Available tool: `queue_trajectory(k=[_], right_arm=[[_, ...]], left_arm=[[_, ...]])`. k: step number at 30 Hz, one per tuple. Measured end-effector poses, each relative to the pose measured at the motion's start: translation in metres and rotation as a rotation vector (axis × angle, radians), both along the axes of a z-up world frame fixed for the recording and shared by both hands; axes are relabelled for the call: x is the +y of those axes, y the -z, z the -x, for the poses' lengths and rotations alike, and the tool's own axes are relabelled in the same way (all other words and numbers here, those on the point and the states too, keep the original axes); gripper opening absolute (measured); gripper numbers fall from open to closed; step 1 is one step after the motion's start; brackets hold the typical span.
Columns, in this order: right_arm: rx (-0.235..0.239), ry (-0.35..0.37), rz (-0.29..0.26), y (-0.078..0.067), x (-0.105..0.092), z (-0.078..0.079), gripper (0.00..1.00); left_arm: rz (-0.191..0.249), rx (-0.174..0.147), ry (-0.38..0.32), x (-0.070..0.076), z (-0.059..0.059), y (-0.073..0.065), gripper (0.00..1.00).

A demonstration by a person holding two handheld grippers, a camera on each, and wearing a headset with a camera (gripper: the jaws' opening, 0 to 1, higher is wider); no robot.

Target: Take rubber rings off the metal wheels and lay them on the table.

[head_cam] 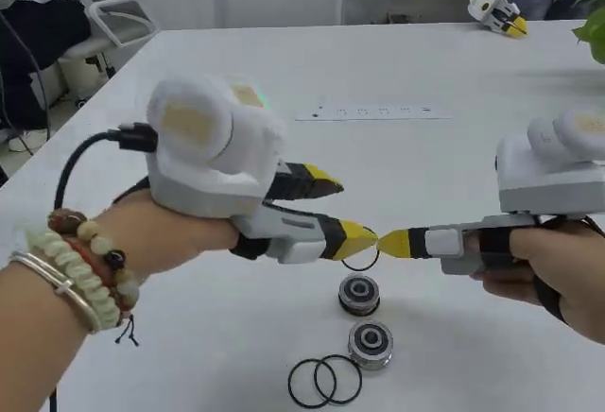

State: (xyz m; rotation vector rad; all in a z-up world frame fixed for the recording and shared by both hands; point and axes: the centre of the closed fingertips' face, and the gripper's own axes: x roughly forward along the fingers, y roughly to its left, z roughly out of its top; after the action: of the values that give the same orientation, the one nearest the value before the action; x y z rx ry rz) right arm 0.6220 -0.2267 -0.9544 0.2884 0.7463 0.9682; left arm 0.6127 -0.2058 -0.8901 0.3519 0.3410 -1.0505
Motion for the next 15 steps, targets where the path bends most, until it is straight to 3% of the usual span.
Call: queue_trajectory(k=[4, 9, 15], right_arm=[[-0.045, -0.010, -0.001, -0.011, 0.002, -0.001, 0.00], [-0.083, -0.024, 0.001, -0.021, 0.005, 0.001, 0.00], [-0.122, -0.049, 0.006, -0.030, 0.010, 0.003, 0.00]], left_arm=[[-0.025, -0.050, 0.014, 0.011, 0.008, -0.017, 0.46], [-0.012, -0.078, -0.020, 0.030, 0.018, -0.035, 0.48], [-0.020, -0.091, -0.046, 0.057, 0.040, -0.032, 0.53]])
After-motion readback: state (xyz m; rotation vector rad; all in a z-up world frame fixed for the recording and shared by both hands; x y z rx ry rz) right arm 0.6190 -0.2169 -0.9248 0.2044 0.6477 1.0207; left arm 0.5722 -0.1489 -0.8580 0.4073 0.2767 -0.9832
